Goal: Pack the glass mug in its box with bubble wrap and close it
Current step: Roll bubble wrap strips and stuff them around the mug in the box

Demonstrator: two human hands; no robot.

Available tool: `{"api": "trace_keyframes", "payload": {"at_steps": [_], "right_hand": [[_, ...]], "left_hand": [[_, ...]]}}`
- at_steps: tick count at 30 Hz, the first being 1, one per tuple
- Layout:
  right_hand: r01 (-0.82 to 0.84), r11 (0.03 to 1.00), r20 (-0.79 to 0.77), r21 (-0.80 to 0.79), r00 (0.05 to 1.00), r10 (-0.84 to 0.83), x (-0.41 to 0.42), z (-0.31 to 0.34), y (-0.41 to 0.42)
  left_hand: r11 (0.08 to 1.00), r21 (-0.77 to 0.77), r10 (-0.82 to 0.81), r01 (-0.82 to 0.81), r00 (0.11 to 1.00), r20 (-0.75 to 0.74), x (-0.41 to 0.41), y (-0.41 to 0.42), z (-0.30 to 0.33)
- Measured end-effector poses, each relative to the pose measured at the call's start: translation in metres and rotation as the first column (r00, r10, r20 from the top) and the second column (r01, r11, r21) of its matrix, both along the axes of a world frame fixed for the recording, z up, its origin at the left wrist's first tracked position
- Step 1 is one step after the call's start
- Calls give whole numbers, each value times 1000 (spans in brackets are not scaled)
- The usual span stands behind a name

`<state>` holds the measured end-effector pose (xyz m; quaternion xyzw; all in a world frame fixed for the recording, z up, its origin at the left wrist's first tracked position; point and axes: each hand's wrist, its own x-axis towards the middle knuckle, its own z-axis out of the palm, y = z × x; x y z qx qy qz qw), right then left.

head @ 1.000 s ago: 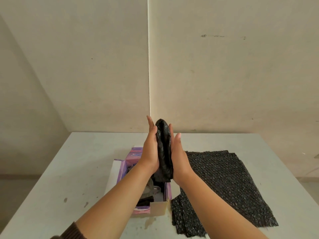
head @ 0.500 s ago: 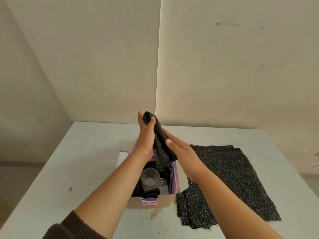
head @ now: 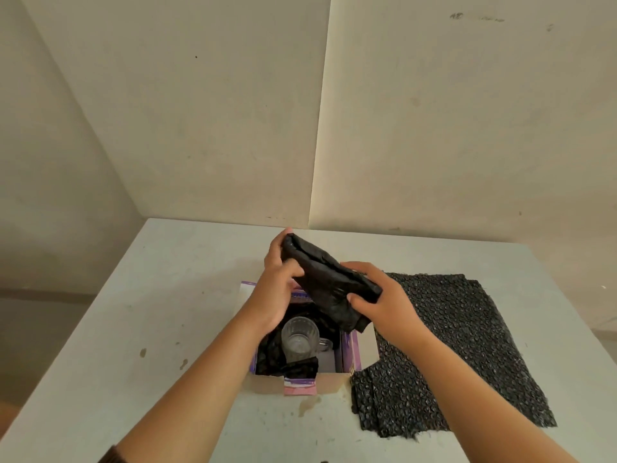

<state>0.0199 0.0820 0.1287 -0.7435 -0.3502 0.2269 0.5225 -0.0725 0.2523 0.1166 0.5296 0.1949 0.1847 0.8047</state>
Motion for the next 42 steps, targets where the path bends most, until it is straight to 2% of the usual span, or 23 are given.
{"api": "trace_keyframes", "payload": {"at_steps": [1,2,3,4,5,7,9,13,14,15,17,19,24,27,29,32,34,37,38,42], "right_hand": [[-27,1000,1,-14,1000,27,5,2,-2],[-61,997,4,-38,998,61,11,5,-3],[-104,992,6,-66,994,105,18,8,-4],[-155,983,2,-98,988,156,25,10,-4],[-206,970,-5,-132,978,207,30,12,-3],[-294,934,0,-201,954,301,38,14,1],[-340,899,52,-277,929,367,42,14,7],[-375,775,203,-509,823,531,45,9,17],[-348,738,302,-578,749,590,44,5,19],[-292,728,445,-620,633,633,43,1,21],[-221,764,657,-607,401,638,38,-9,30],[-246,782,722,-573,300,624,35,-16,39],[-377,742,737,-555,191,648,46,-25,45],[-431,692,725,-579,117,679,53,-29,45],[-447,658,705,-606,82,705,56,-32,49],[-449,602,668,-660,16,744,55,-39,54],[-446,566,637,-694,-14,770,53,-43,55],[-450,553,628,-701,-22,778,53,-46,54],[-445,559,635,-699,-27,772,52,-47,54],[-434,588,671,-682,-52,740,50,-50,53]], "left_hand": [[952,298,-36,65,994,-103,-7,7,-4],[821,558,-15,119,982,-188,-13,13,-7],[652,746,28,139,978,-206,-18,19,-10],[506,851,42,140,982,-186,-22,23,-10],[426,891,26,158,982,-187,-25,26,-10],[394,887,-24,241,967,-252,-29,28,-11],[394,876,13,279,951,-309,-34,23,-14],[360,924,195,131,957,-212,-46,6,-31],[353,929,232,108,952,-199,-48,0,-35],[348,933,266,96,944,-197,-49,-5,-39],[337,937,313,89,928,-201,-49,-15,-45],[366,924,313,110,920,-234,-49,-19,-47],[541,794,153,278,896,-417,-68,-4,-43],[553,803,229,224,885,-404,-83,-1,-44],[511,814,200,276,883,-425,-86,-8,-49],[377,800,75,466,846,-528,-83,-23,-60],[306,759,45,575,788,-615,-80,-28,-67],[109,680,109,725,671,-733,-74,-32,-73],[96,643,116,760,633,-765,-72,-34,-72],[171,545,48,821,545,-837,-64,-36,-75]]}}
